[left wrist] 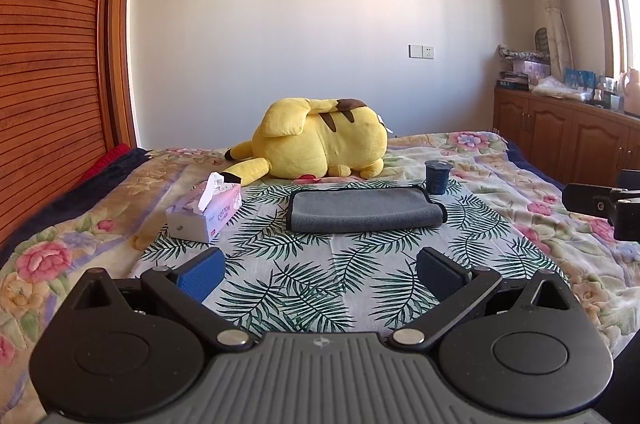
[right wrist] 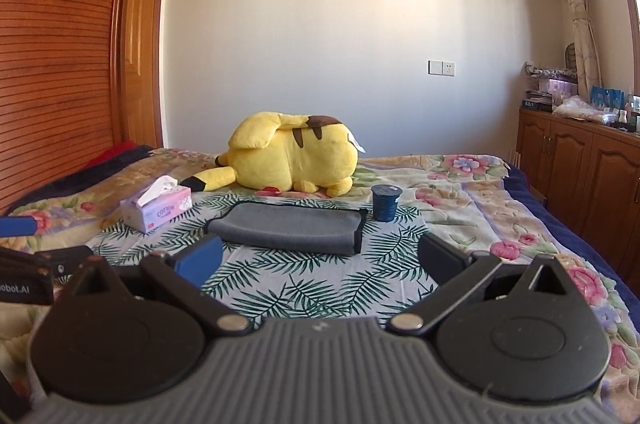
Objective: Fold towel
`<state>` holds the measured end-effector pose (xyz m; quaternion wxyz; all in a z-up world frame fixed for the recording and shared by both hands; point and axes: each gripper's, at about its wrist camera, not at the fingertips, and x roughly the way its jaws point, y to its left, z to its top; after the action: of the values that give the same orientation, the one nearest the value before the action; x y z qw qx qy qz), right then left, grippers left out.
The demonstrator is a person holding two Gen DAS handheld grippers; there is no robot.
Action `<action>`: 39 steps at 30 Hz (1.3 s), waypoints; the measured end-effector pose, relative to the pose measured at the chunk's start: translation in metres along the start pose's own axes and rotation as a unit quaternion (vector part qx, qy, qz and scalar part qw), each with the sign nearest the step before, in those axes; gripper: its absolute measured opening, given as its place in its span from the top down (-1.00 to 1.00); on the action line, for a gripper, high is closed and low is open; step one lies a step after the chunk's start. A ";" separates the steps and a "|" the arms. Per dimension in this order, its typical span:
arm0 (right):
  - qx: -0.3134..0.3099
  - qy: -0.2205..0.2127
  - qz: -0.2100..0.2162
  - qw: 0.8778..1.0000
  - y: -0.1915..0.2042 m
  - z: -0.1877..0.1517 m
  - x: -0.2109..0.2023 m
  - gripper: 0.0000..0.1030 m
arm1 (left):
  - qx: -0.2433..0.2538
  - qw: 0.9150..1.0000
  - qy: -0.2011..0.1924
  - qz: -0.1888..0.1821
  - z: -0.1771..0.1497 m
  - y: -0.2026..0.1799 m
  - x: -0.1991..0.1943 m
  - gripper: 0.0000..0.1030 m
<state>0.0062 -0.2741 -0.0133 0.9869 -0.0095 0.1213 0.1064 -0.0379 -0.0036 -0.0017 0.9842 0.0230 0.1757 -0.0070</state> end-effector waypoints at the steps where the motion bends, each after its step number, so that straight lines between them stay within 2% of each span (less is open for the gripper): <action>1: 0.000 0.000 0.000 1.000 0.000 0.000 0.000 -1.00 | 0.000 1.000 0.000 0.000 0.000 0.000 0.000 -0.69; 39: -0.002 0.000 0.000 1.000 0.002 0.000 -0.001 -1.00 | -0.002 1.000 0.001 0.002 -0.002 0.001 0.001 -0.69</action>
<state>0.0054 -0.2727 -0.0130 0.9868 -0.0111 0.1214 0.1069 -0.0372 -0.0028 -0.0040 0.9840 0.0215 0.1769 -0.0043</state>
